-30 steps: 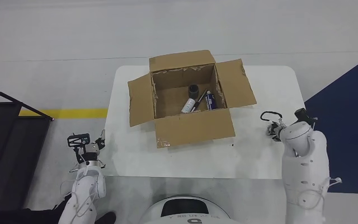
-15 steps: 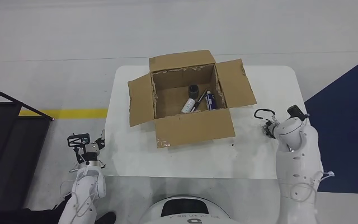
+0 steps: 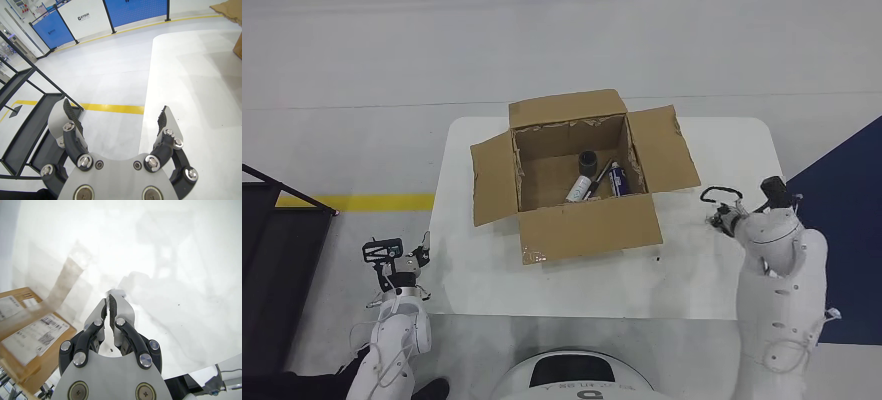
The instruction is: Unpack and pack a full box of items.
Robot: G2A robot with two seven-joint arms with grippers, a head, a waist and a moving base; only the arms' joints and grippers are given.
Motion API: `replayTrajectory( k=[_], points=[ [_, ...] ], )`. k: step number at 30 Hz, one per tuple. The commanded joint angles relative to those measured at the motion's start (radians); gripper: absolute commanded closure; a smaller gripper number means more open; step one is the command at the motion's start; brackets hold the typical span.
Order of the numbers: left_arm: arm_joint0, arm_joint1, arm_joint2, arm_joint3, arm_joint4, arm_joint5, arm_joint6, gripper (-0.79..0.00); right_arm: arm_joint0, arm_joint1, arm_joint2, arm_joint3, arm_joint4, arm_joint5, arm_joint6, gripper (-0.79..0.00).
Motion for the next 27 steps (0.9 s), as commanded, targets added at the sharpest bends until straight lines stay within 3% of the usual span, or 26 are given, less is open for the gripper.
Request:
replayTrajectory(
  k=[1,5,9,11,12,14,15,16,18,27],
  points=[
    [0.000,0.000,0.000,0.000,0.000,0.000,0.000,-0.785,-0.017,-0.006,0.000,-0.070,0.059,0.015,-0.015,0.000],
    [0.000,0.000,0.000,0.000,0.000,0.000,0.000,-0.785,-0.049,-0.015,-0.017,-0.206,0.145,0.055,-0.055,0.000],
    [0.000,0.000,0.000,0.000,0.000,0.000,0.000,-0.785,-0.069,-0.011,-0.045,-0.230,0.100,0.071,-0.071,0.000],
    [0.000,0.000,0.000,0.000,0.000,0.000,0.000,-0.785,-0.065,-0.005,-0.065,-0.204,0.045,0.055,-0.055,-0.139],
    [0.000,0.000,0.000,0.000,0.000,0.000,0.000,-0.785,-0.060,-0.003,-0.074,-0.186,0.012,0.051,-0.051,-0.271],
    [0.000,0.000,0.000,0.000,0.000,0.000,0.000,-0.785,-0.046,0.001,-0.105,-0.147,-0.054,0.033,-0.033,-0.376],
    [0.000,0.000,0.000,0.000,0.000,0.000,0.000,-0.785,-0.037,0.003,-0.119,-0.130,-0.088,0.025,-0.024,-0.582],
    [0.000,0.000,0.000,0.000,0.000,0.000,0.000,-0.785,-0.029,0.004,-0.133,-0.107,-0.119,0.017,-0.017,-0.680],
    [0.000,0.000,0.000,0.000,0.000,0.000,0.000,-0.785,-0.001,0.004,-0.150,-0.041,-0.168,0.005,-0.005,-0.763],
    [0.000,0.000,0.000,0.000,0.000,0.000,0.000,-0.785,0.077,-0.006,-0.151,0.119,-0.251,-0.024,0.024,-0.767]
  ],
)
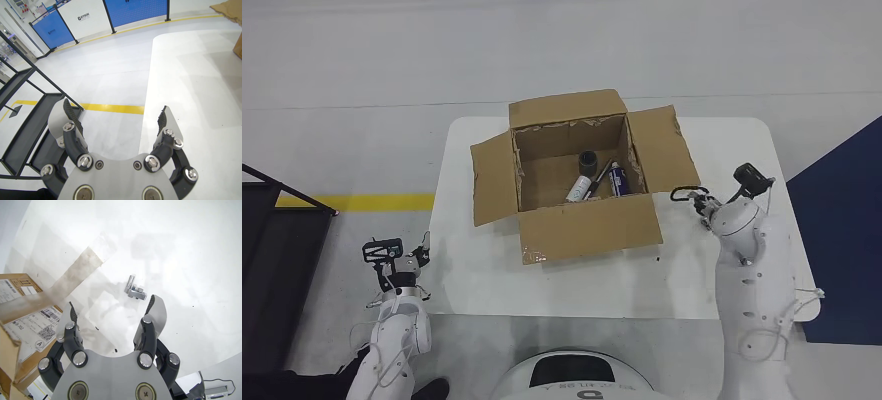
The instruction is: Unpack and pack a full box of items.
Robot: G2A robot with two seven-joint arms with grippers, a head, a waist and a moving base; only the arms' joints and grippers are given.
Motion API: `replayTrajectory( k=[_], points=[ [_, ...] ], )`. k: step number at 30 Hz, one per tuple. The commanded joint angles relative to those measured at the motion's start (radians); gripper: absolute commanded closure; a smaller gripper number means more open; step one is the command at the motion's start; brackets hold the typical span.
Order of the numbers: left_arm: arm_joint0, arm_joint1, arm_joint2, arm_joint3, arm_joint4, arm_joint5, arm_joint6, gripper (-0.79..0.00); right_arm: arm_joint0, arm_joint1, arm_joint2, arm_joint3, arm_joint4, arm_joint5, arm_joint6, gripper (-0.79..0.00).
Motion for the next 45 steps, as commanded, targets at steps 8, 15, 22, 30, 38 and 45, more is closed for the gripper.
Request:
replayTrajectory(
  k=[8,15,22,30,38,45],
  points=[
    [0.000,0.000,0.000,0.000,0.000,0.000,0.000,-0.785,0.085,-0.016,0.015,0.146,-0.076,-0.028,0.029,-0.702],
    [0.000,0.000,0.000,0.000,0.000,0.000,0.000,-0.785,0.132,-0.033,0.023,0.218,-0.132,-0.036,0.036,-0.548],
    [0.000,0.000,0.000,0.000,0.000,0.000,0.000,-0.785,0.146,-0.051,0.045,0.252,-0.204,-0.057,0.057,-0.456],
    [0.000,0.000,0.000,0.000,0.000,0.000,0.000,-0.785,0.134,-0.077,0.057,0.233,-0.266,-0.078,0.078,-0.391],
    [0.000,0.000,0.000,0.000,0.000,0.000,0.000,-0.785,0.145,-0.100,0.069,0.244,-0.321,-0.107,0.107,-0.376],
    [0.000,0.000,0.000,0.000,0.000,0.000,0.000,-0.785,0.149,-0.118,0.065,0.257,-0.368,-0.128,0.128,-0.228]
  ],
)
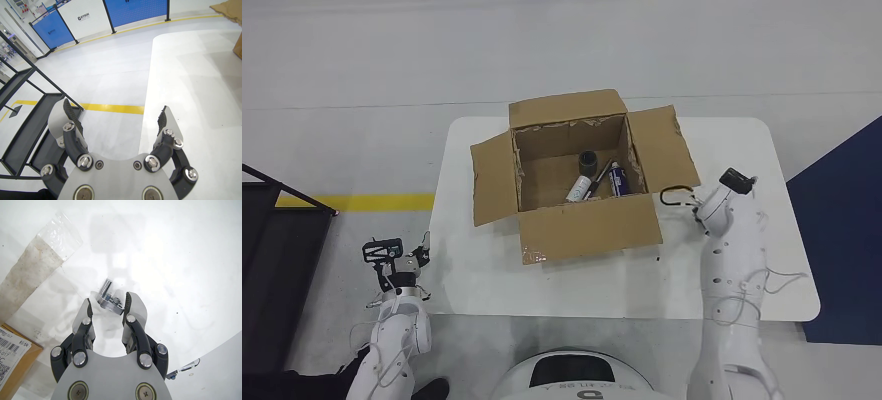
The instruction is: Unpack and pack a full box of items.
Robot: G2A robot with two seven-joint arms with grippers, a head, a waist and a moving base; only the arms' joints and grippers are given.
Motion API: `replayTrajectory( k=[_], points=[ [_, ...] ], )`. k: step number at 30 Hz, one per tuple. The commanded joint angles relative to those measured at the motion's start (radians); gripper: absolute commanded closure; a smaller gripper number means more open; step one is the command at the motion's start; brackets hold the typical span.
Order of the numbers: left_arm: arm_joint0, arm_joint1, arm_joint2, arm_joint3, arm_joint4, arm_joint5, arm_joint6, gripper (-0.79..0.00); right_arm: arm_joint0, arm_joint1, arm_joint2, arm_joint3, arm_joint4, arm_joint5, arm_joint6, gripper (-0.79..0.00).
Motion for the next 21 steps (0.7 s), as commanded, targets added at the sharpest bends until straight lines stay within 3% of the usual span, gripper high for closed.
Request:
replayTrajectory(
  k=[1,2,3,13,21],
  points=[
    [0.000,0.000,0.000,0.000,0.000,0.000,0.000,-0.785,0.001,-0.004,0.000,0.003,-0.013,-0.003,0.003,-0.185],
    [0.000,0.000,0.000,0.000,0.000,0.000,0.000,-0.785,0.001,-0.006,0.002,0.003,-0.017,-0.004,0.004,-0.043],
    [0.000,0.000,0.000,0.000,0.000,0.000,0.000,-0.785,0.002,-0.008,0.004,0.002,-0.022,-0.006,0.006,0.000],
    [0.000,0.000,0.000,0.000,0.000,0.000,0.000,-0.785,-0.044,-0.024,0.057,-0.146,0.080,-0.017,0.004,0.000],
    [0.000,0.000,0.000,0.000,0.000,0.000,0.000,-0.785,-0.123,-0.030,0.162,-0.354,0.456,-0.039,-0.059,0.000]
  ],
)
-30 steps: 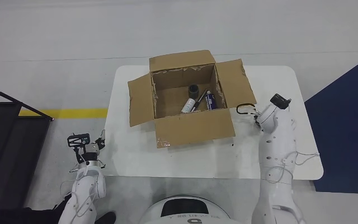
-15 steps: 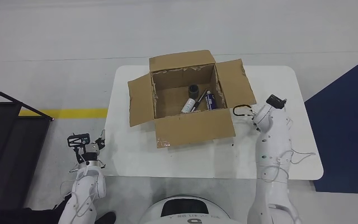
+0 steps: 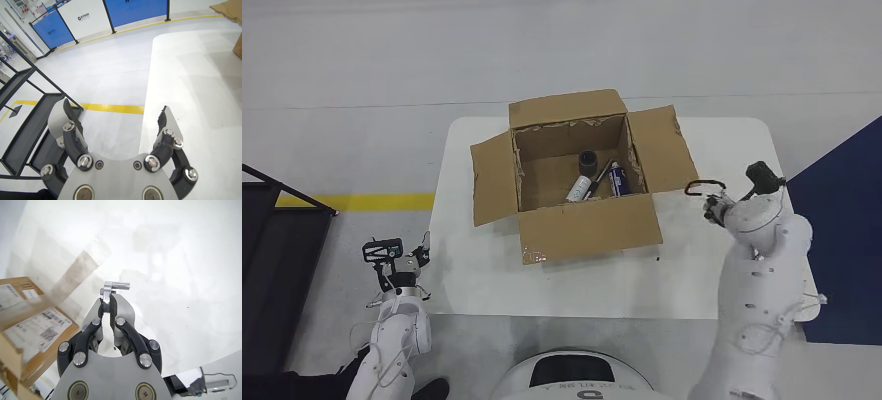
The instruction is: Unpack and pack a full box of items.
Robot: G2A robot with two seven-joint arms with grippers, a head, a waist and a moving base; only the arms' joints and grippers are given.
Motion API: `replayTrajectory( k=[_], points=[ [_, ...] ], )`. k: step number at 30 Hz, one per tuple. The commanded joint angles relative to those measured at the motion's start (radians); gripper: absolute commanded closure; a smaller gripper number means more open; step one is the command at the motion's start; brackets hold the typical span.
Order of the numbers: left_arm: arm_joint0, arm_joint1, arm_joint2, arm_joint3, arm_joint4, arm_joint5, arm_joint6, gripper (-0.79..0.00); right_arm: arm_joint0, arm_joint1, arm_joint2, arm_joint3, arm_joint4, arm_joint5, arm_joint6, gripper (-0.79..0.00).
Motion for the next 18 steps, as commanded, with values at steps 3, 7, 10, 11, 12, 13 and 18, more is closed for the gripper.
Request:
replayTrajectory(
  k=[3,7,10,11,12,13,18],
  points=[
    [0.000,0.000,0.000,0.000,0.000,0.000,0.000,-0.785,-0.029,-0.006,0.074,-0.091,0.290,0.000,-0.034,0.000],
    [0.000,0.000,0.000,0.000,0.000,0.000,0.000,-0.785,-0.067,-0.008,0.119,-0.159,0.526,-0.049,-0.052,0.000],
    [0.000,0.000,0.000,0.000,0.000,0.000,0.000,-0.785,-0.092,-0.009,0.122,-0.213,0.642,-0.075,-0.072,0.000],
    [0.000,0.000,0.000,0.000,0.000,0.000,0.000,-0.785,-0.098,-0.009,0.115,-0.234,0.671,-0.079,-0.079,0.000],
    [0.000,0.000,0.000,0.000,0.000,0.000,0.000,-0.785,-0.107,-0.008,0.107,-0.253,0.694,-0.084,-0.083,0.000],
    [0.000,0.000,0.000,0.000,0.000,0.000,0.000,-0.785,-0.116,-0.008,0.091,-0.277,0.713,-0.099,-0.077,0.000],
    [0.000,0.000,0.000,0.000,0.000,0.000,0.000,-0.785,-0.148,0.002,-0.040,-0.348,0.642,-0.139,-0.071,0.000]
  ],
)
